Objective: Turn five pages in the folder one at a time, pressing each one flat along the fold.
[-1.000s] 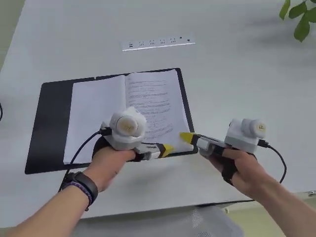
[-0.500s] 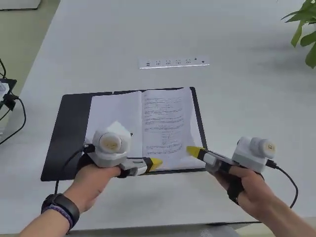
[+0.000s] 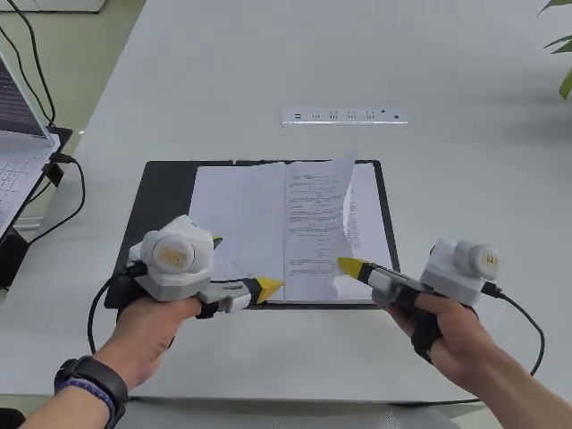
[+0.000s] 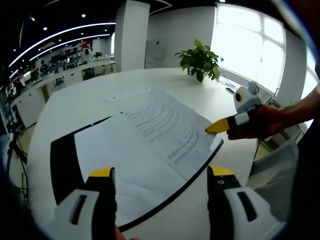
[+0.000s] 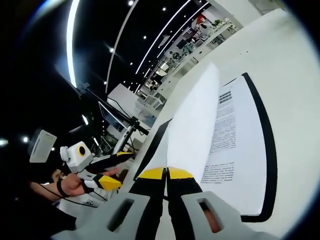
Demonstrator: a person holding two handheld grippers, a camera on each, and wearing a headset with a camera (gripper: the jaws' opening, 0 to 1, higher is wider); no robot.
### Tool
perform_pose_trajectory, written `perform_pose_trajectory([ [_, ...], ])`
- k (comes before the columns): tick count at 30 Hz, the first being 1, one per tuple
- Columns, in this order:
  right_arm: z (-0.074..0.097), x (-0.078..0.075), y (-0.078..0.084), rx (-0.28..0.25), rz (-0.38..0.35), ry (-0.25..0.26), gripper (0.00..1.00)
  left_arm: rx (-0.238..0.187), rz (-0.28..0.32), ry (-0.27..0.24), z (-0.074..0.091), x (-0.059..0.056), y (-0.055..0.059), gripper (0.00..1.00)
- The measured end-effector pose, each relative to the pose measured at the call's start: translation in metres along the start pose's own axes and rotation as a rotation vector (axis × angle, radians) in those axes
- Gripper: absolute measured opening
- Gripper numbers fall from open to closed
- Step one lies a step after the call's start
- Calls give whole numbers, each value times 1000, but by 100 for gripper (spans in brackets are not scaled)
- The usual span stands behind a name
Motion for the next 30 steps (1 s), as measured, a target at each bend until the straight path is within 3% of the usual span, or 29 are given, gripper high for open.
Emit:
perform_pose_trajectory([
  [15,-40,36,4,56,48,-45,0,-42,41,-53,39,21,18,74],
  [30,-99,75,12,136,87,-118,0,-82,83,-91,66,40,31,74],
])
Point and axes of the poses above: the centre of the closed fingertips' face, and the gripper's own axes: z roughly backward along the fingers, x roughly to its left, y roughly out of its underside, the point moved 10 cm from there along z, roughly backward along the fingers, and after that the axes turned 4 degrees about -z, right-handed, at the moved point
